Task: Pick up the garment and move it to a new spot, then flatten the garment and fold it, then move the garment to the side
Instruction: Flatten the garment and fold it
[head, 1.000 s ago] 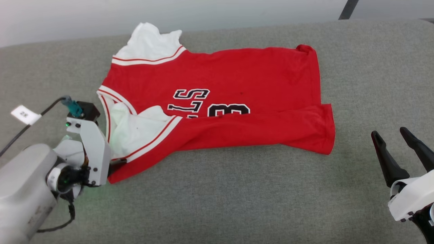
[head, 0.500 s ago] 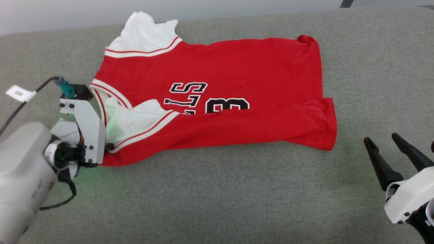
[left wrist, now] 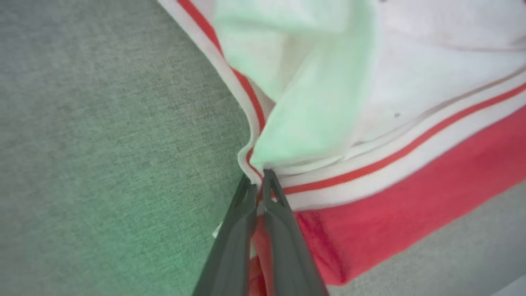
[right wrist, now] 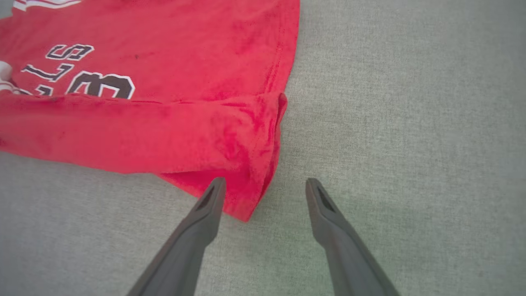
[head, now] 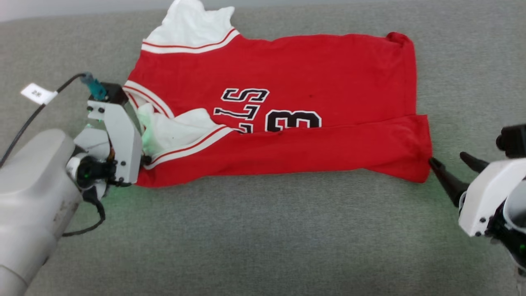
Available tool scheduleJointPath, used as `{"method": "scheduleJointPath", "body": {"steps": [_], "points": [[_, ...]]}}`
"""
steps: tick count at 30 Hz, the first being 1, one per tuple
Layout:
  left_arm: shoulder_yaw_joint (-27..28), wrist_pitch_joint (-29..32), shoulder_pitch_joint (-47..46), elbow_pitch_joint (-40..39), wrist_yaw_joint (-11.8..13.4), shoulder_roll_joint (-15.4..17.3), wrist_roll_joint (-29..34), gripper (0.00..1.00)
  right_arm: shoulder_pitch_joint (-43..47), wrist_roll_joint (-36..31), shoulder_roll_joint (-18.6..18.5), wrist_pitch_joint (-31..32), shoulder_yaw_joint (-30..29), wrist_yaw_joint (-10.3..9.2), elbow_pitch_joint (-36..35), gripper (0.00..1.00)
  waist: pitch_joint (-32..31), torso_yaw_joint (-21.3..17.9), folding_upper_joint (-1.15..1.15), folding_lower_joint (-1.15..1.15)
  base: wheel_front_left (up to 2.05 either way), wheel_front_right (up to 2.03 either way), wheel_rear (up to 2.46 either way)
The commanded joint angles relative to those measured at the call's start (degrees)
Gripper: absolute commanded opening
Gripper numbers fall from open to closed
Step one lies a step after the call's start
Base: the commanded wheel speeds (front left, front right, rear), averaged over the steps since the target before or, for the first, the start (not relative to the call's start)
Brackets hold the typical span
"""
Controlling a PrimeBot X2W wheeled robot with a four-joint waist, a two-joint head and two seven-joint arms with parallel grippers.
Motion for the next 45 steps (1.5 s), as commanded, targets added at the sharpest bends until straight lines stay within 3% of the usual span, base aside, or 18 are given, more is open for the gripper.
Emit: {"method": "scheduleJointPath", "body": {"steps": [1,11,12,13,14,28,45], "points": [[-1.0,-0.9,0.8,1.0,-0.1,-1.8,0.8,0.0,-1.5,-0.5,-0.1,1.0,0.2,-0.06,1.6,1.0,0.9,1.2,0.0,0.0,0.0,0.0,0.0],[-1.5,-2.8,-1.7,2.6,-1.2,-4.6,1.1,0.0,-8.0,-1.9,1.1,7.0,1.2,-0.06,13.2,1.0,3.0,4.0,0.0,0.0,0.0,0.0,0.0],[-1.6,-3.0,-1.8,2.8,-1.3,-4.7,1.1,0.0,-8.1,-1.9,1.4,7.5,1.5,-0.06,14.4,0.6,3.1,4.1,0.0,0.0,0.0,0.0,0.0],[-1.7,-3.1,-1.9,2.9,-1.3,-4.9,1.1,0.0,-8.4,-1.8,1.3,7.6,2.0,-0.06,15.3,0.08,3.2,4.2,0.0,0.0,0.0,0.0,0.0],[-1.8,-3.4,-2.0,3.1,-1.3,-5.1,1.0,0.0,-8.5,-1.6,1.2,8.0,2.3,-0.06,16.1,0.0,3.3,4.3,0.0,0.0,0.0,0.0,0.0],[-2.5,-4.0,-3.0,2.4,-1.7,-4.4,-0.4,0.0,-9.2,0.6,-2.5,8.7,2.1,-0.07,16.8,0.0,1.5,4.9,0.0,0.0,0.0,0.0,0.0],[-3.8,-0.8,-0.6,-0.8,-1.2,-2.0,-2.5,0.0,-2.6,2.6,-6.1,12.9,0.2,-0.07,10.5,0.0,-4.6,6.9,0.0,0.0,0.0,0.0,0.0]]}}
